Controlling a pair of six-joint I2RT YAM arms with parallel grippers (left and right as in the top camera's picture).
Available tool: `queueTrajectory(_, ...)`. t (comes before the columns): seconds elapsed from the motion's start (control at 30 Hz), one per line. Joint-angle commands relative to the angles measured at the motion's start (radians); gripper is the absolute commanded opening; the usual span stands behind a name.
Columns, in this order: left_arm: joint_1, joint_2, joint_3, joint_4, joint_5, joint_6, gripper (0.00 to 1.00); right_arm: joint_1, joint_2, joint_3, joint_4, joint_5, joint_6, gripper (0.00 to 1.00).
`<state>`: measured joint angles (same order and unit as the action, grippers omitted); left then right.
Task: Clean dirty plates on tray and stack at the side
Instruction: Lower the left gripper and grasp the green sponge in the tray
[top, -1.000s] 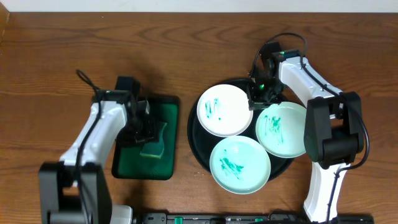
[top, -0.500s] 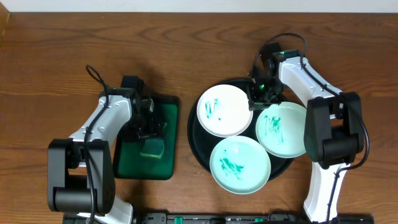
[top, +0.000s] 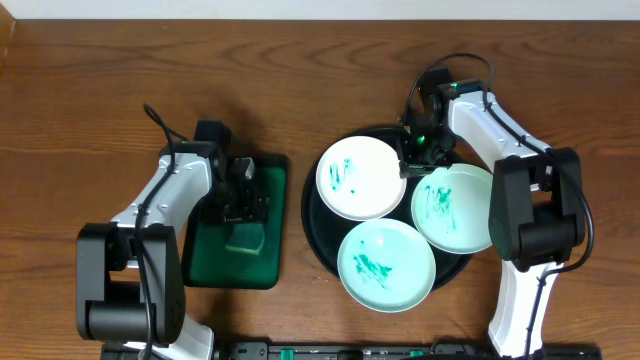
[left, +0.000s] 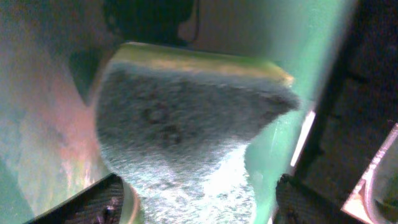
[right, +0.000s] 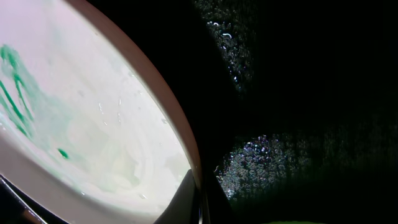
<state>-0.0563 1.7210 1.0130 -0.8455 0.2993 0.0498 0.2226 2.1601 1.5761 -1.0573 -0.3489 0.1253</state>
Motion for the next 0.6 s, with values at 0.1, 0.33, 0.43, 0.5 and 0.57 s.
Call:
queueTrajectory(0.1,-0.002,0.003,0.014,-0.008,0.067,0.074,0.73,0.005,0.011,0.011,-0.001,-0.026,-0.011,0.01)
queueTrajectory(0.33,-0.002,0.003,0.013,-0.009,0.027,0.072,0.71,0.007,0.011,0.011,-0.003,-0.039,-0.031,0.01)
queueTrajectory(0.43,-0.002,0.003,0.013,-0.005,0.017,0.073,0.67,0.008,0.011,0.011,-0.002,-0.049,-0.037,0.01)
queueTrajectory(0.5,-0.002,0.003,0.013,0.001,0.017,0.073,0.67,0.008,0.011,0.011,-0.001,-0.049,-0.037,0.01)
queueTrajectory(0.57,-0.002,0.003,0.013,0.006,0.011,0.073,0.67,0.008,0.011,0.011,-0.001,-0.049,-0.037,0.01)
